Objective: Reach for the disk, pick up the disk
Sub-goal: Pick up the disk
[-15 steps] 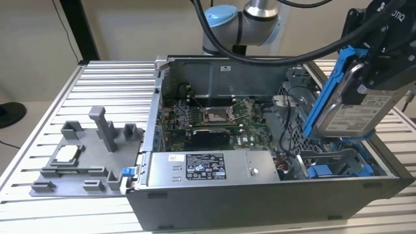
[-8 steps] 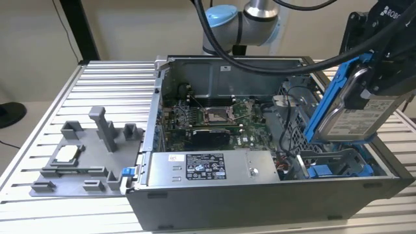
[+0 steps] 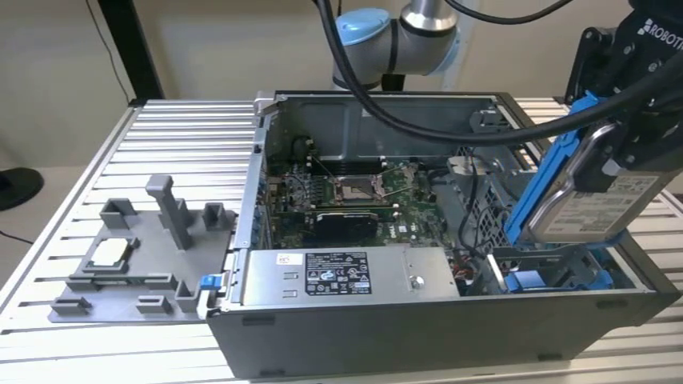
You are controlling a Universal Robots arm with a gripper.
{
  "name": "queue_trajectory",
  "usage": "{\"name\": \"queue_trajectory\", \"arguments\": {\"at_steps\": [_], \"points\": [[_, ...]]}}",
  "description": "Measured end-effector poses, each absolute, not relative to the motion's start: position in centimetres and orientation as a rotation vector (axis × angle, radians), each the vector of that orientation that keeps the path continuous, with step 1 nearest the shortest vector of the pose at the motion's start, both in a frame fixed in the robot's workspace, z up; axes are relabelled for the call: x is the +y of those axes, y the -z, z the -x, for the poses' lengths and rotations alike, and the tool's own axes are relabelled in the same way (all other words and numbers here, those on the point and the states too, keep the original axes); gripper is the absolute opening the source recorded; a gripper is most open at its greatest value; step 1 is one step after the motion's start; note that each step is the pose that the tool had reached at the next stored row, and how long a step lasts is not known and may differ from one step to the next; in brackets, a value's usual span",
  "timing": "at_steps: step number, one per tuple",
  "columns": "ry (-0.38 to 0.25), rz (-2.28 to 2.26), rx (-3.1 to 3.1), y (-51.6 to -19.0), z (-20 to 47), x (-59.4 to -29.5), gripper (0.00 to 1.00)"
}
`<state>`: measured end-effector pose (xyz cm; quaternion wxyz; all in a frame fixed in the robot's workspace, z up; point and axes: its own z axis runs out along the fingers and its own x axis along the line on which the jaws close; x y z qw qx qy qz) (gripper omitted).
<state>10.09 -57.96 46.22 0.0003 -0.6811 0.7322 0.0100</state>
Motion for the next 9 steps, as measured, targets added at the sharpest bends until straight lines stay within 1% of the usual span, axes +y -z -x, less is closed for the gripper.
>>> {"name": "queue_trajectory", "arguments": {"at_steps": [9], "points": [[-0.031, 2.139, 2.300, -46.21, -10.09, -58.19, 0.00]]}}
